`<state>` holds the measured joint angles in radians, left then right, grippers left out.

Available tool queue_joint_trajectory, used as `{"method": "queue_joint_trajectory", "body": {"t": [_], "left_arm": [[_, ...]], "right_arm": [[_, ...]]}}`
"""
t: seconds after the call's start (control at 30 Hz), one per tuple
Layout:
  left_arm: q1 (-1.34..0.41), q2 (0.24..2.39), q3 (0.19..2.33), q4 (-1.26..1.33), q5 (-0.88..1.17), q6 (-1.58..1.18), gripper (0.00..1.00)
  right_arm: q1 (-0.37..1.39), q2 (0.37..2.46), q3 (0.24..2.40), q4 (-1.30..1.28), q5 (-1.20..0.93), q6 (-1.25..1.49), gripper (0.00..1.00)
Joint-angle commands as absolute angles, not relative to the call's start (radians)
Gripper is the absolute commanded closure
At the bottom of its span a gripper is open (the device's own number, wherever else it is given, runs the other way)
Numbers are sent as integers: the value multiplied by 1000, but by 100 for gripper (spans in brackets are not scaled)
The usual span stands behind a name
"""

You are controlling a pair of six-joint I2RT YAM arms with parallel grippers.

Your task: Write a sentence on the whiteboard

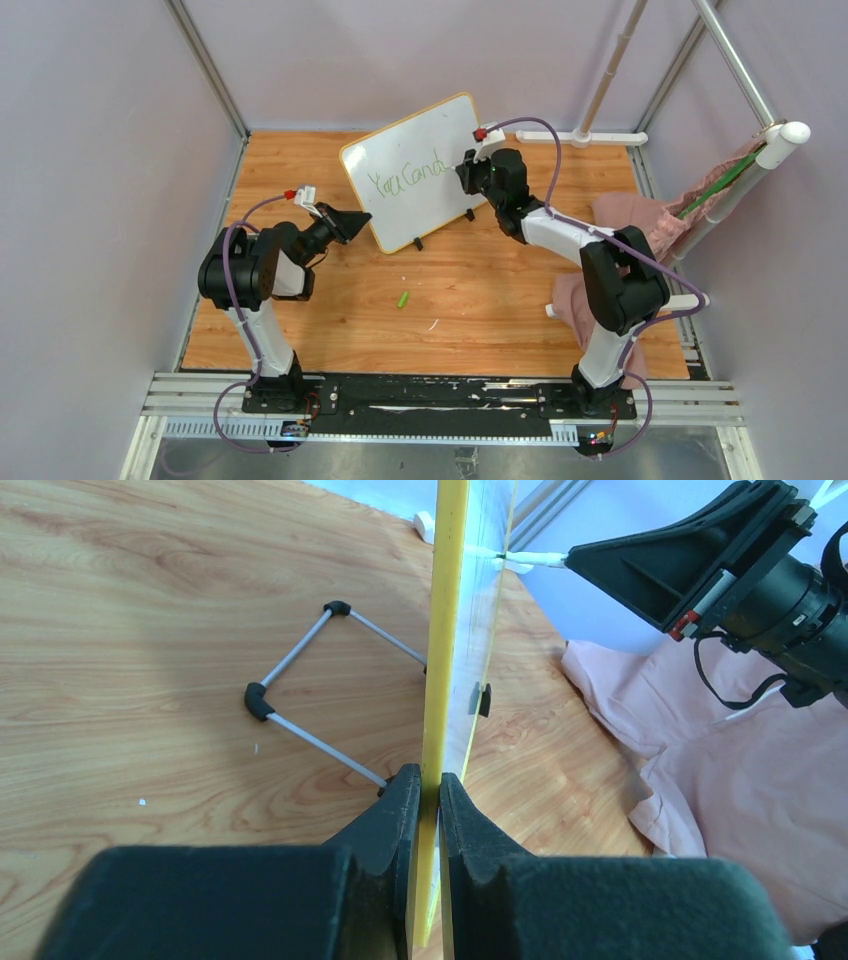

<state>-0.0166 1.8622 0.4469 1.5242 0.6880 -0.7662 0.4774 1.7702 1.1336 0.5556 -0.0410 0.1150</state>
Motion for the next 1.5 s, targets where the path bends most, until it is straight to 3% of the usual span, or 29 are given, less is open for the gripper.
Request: {"method": "queue_joint_trajectory", "body": {"t": [0.0,0.57,1.47], "left_arm": [[-18,1886,446,1549,678,-750,100],[-18,1887,449,1549,678,-750,100],[-18,1887,449,1550,677,-753,100]], "right_arm": [[456,1769,1163,533,-18,111,100],[470,1810,1261,503,-50,110,100],[531,1774,1175,522,-31,112,100]]}}
